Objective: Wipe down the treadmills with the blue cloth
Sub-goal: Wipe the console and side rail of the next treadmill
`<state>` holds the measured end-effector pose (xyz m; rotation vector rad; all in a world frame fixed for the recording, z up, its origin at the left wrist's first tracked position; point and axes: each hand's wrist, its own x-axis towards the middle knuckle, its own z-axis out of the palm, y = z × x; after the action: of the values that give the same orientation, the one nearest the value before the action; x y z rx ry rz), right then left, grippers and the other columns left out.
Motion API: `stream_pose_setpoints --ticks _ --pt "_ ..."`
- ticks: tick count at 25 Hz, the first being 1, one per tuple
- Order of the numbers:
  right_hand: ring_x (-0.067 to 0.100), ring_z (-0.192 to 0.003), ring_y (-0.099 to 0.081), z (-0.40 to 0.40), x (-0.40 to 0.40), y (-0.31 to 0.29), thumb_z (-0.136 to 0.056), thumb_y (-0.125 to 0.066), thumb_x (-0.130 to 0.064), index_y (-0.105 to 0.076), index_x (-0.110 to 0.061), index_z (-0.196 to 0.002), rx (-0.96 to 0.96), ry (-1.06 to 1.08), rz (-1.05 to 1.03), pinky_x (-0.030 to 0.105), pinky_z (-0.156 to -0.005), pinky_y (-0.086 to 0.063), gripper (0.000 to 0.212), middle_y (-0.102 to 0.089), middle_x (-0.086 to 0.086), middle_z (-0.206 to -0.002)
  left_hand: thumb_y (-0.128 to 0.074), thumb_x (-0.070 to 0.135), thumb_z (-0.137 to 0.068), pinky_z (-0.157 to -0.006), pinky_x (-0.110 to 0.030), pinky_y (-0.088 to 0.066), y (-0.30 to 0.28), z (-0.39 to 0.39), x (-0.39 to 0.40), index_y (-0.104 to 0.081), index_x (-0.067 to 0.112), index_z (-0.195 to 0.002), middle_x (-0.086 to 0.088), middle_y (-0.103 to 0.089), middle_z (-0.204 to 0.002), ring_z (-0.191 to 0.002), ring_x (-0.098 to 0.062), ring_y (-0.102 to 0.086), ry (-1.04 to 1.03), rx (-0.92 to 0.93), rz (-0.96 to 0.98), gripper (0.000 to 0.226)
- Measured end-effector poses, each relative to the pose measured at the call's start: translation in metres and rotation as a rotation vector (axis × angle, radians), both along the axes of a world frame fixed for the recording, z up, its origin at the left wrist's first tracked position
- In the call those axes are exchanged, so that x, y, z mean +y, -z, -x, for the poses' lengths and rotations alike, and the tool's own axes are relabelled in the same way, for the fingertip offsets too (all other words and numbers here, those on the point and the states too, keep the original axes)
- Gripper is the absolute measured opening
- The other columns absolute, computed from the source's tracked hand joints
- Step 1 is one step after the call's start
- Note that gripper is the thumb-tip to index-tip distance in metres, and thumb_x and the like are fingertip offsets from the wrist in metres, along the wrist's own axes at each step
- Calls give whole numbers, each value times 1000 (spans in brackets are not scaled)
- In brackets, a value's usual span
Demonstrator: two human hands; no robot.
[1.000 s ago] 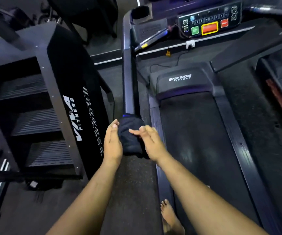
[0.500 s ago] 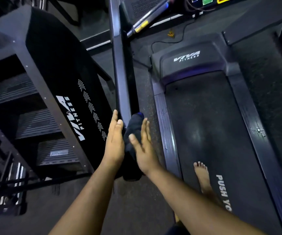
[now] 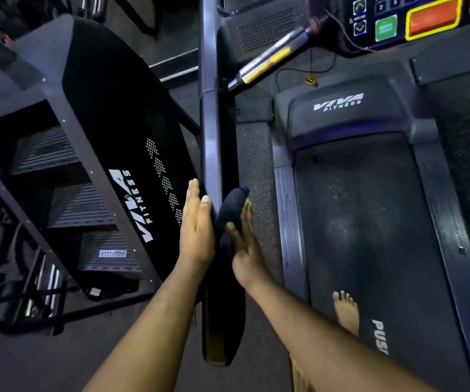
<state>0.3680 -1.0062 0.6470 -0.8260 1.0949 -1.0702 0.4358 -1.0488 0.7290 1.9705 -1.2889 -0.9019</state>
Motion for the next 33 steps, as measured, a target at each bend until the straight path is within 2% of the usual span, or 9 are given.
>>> stream_pose_setpoints --ticks 3,7,13,18,22,24,27,30,33 --pt "15 -154 -11 -7 -62 18 -86 -50 -54 -17 -34 -150 -201 35 -145 45 -126 -9 75 -13 -3 -165 -28 48 -95 -125 -31 -10 6 2 -25 -21 12 -156 0 -19 -164 -150 -5 -14 36 -73 -7 71" --pt "22 -154 -5 1 -180 0 -98 -45 -37 -12 -17 -158 26 36 -95 46 -126 -6 71 -5 7 -167 -23 53 -97 -120 -14 -6 12 4 -28 -14 18 -157 4 -11 -166 -150 2 -5 125 -139 -3 70" --pt "14 -152 12 12 -131 -16 -96 -46 -41 1 -38 -150 176 -78 198 34 -124 7 71 4 -3 -166 -15 69 -96 -119 -14 -7 8 3 -31 -10 21 -158 6 -8 -166 -150 1 -3 155 -212 -17 79" --pt "21 -155 1 5 -242 -19 -94 -41 -50 -8 -21 -159 179 -24 102 47 -126 -1 78 -5 6 -167 -18 58 -100 -109 0 -2 3 8 -29 -3 27 -158 13 0 -166 -149 6 2 166 -297 -76 68" --pt "23 -145 -36 5 -175 29 -89 -40 -73 -29 -28 -155 -60 -92 -255 47 -124 -20 81 -38 7 -158 -19 56 -101 -108 1 -3 1 11 -31 -5 24 -159 12 -2 -166 -149 5 1 156 -303 -82 68" --pt "18 -149 -27 6 -143 13 -90 -35 -70 -26 -23 -156 40 -93 -217 43 -124 -17 81 -29 6 -162 -18 55 -101 -112 -3 -3 2 10 -31 -7 22 -159 10 -3 -166 -149 4 0 150 -292 -65 68" --pt "27 -154 -2 5 -187 -27 -94 -37 -56 -15 -22 -158 395 -86 177 52 -124 -8 76 -3 6 -168 -18 52 -102 -112 -3 -4 5 7 -31 -7 20 -158 10 -3 -166 -148 8 0 139 -279 -81 65" --pt "35 -153 1 4 -254 -56 -94 -53 -41 -36 -33 -152 745 -191 378 71 -110 -25 61 0 -1 -168 -21 51 -104 -102 6 -7 3 8 -30 3 23 -158 17 4 -162 -137 25 4 126 -249 -95 66" --pt "36 -152 1 6 -225 -52 -90 -51 -39 -51 -30 -143 729 -189 447 72 -107 -30 53 -11 0 -167 -17 67 -96 -101 7 -7 1 7 -29 15 25 -156 12 13 -163 -135 27 8 108 -166 -56 80"
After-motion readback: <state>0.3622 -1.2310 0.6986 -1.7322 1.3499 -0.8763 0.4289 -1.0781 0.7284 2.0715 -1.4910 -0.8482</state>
